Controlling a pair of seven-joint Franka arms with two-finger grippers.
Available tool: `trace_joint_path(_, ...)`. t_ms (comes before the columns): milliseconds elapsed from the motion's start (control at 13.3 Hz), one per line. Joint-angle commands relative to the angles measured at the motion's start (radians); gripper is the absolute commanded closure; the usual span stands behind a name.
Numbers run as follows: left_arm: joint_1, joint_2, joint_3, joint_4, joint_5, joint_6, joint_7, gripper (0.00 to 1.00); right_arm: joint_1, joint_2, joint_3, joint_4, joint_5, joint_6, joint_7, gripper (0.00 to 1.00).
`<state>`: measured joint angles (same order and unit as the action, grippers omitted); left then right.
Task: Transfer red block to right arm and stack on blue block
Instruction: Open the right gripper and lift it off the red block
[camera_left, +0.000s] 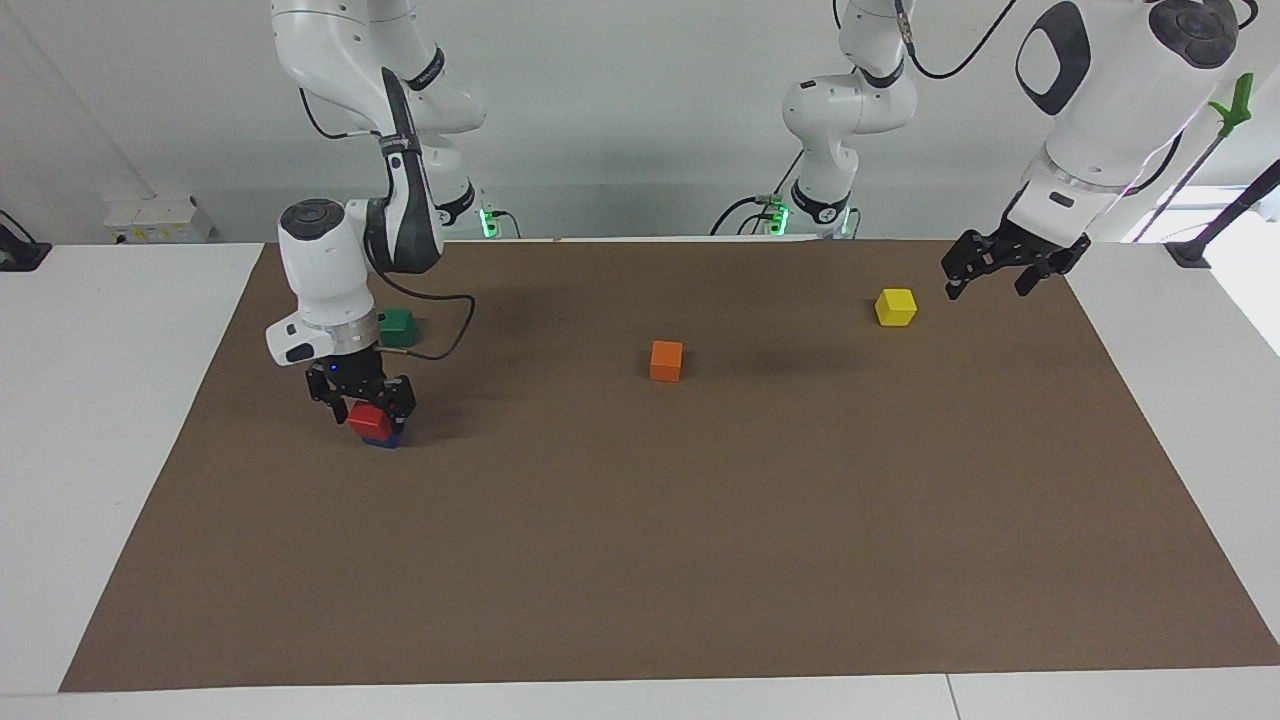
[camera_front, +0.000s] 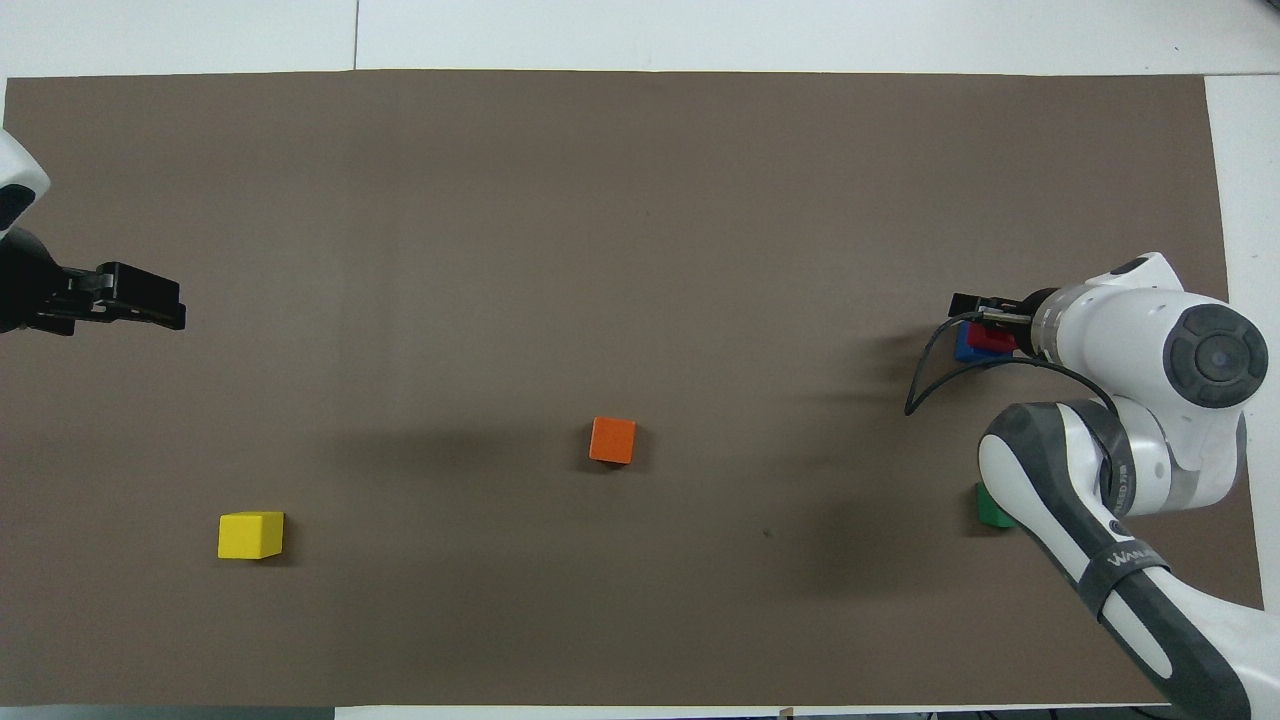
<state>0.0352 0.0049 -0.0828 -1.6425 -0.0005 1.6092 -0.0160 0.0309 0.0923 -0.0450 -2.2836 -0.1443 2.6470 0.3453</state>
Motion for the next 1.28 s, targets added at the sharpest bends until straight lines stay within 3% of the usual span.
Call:
trace_joint_path(0,0.006,-0.019,-0.005,-0.014,0.022,-0.008,0.004,0.00,-0.014,-0.006,0.013,0.054,-0.023,-0.082,0.026,0.00)
trace_joint_path(451,0.006,-0.019,-0.005,-0.014,0.022,-0.009,0.004,0.00,-0.005,-0.063,0.014,0.272,0.009,-0.488,-0.023,0.00)
trace_joint_path(752,0.006,-0.019,-0.005,-0.014,0.022,-0.009,0.004,0.00,-0.006,-0.069,0.013,0.487,0.058,-0.783,-0.138,0.00)
trace_joint_path(1204,0.006,-0.019,-0.005,-0.014,0.022,-0.009,0.004,0.00,-0.023,-0.059,0.011,0.694,0.133,-1.034,-0.265,0.00)
